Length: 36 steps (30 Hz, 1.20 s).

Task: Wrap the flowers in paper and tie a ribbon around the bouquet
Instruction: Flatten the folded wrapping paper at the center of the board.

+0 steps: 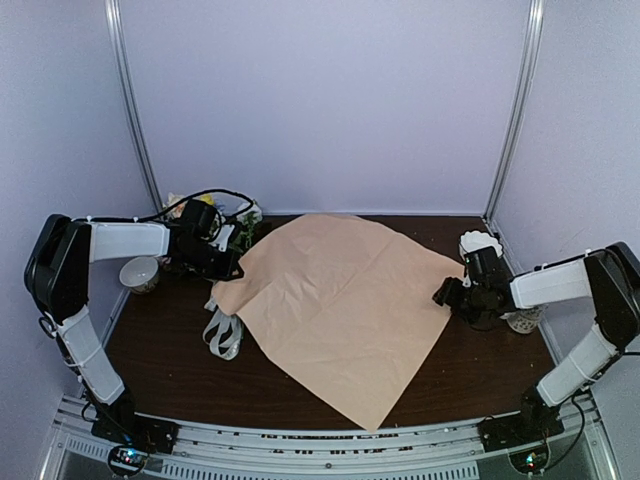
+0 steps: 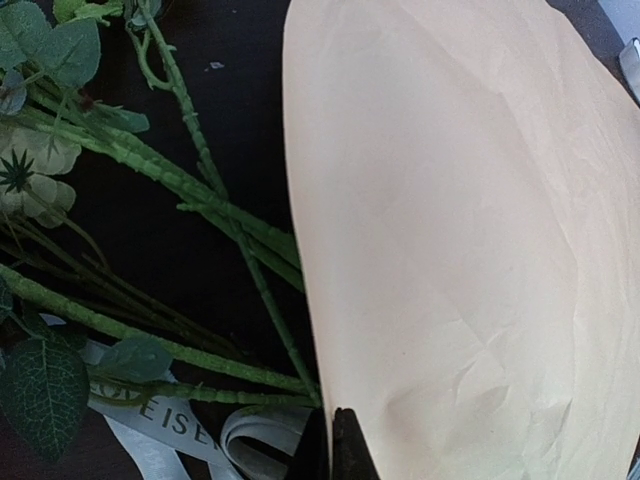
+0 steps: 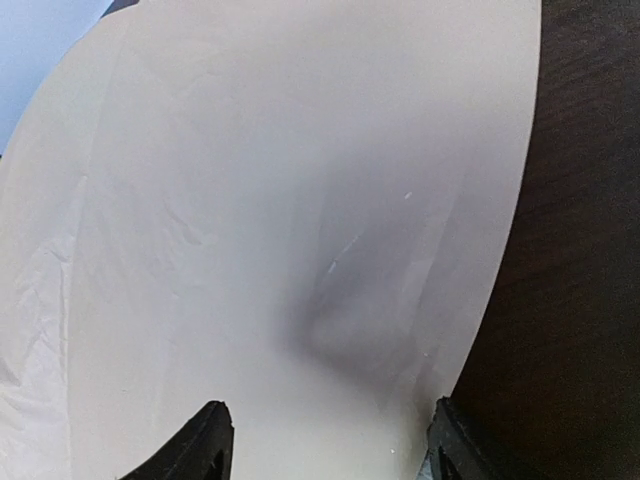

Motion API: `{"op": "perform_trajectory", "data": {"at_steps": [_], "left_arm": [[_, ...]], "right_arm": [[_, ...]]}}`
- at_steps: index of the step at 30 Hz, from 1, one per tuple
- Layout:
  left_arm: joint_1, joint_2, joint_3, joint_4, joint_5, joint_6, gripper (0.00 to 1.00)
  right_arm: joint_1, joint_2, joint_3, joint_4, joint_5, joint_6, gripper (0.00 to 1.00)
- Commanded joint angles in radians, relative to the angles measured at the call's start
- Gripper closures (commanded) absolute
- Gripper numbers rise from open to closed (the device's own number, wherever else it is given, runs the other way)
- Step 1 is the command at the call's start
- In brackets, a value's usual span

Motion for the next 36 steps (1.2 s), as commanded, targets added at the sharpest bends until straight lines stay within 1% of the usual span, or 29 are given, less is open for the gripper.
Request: {"op": "perform_trajectory", "data": {"at_steps": [1, 4, 10, 12, 14, 17, 21, 23, 27, 29, 33, 36], "left_arm": [[-0.001, -0.029, -0.001, 0.005, -0.002, 0.022, 1.00], [0.000, -0.028, 0.004, 0.003, -0.005, 0.025, 1.00], [-0.004, -0.018, 0.013, -0.004, -0.011, 0.031, 1.00], [-0.005, -0.017, 0.013, -0.004, -0.010, 0.032, 1.00], [-0.004, -0.017, 0.013, -0.004, -0.010, 0.034, 1.00], [-0.007, -0.017, 0.014, -0.005, -0.009, 0.035, 1.00], [-0.007, -0.019, 0.012, -0.011, -0.007, 0.041, 1.00], [-0.007, -0.025, 0.010, -0.011, -0.005, 0.043, 1.00], [-0.007, -0.042, 0.012, -0.006, 0.016, 0.063, 1.00], [-0.007, -0.049, 0.011, 0.003, 0.036, 0.070, 1.00], [-0.020, -0.042, 0.022, 0.012, 0.069, 0.079, 1.00], [-0.045, -0.025, 0.026, 0.022, 0.109, 0.081, 1.00]], "right_arm": [[-0.005, 0.081, 0.016, 0.085, -0.118, 0.061, 0.32], [-0.004, 0.111, 0.037, 0.123, -0.167, 0.081, 0.33], [0.001, 0.112, 0.060, 0.172, -0.188, 0.113, 0.36], [0.005, 0.117, 0.073, 0.181, -0.202, 0.118, 0.39], [0.011, 0.122, 0.087, 0.187, -0.204, 0.118, 0.46], [0.011, 0.133, 0.107, 0.186, -0.201, 0.115, 0.66], [0.008, 0.147, 0.140, 0.136, -0.192, 0.077, 0.91], [0.004, 0.133, 0.151, 0.114, -0.184, 0.049, 1.00], [0.004, 0.046, 0.198, -0.051, -0.113, -0.041, 1.00], [0.004, -0.024, 0.190, -0.117, -0.069, -0.075, 1.00], [0.003, -0.190, 0.114, -0.221, 0.007, -0.110, 1.00], [-0.001, -0.318, 0.066, -0.290, 0.094, -0.124, 1.00]]}}
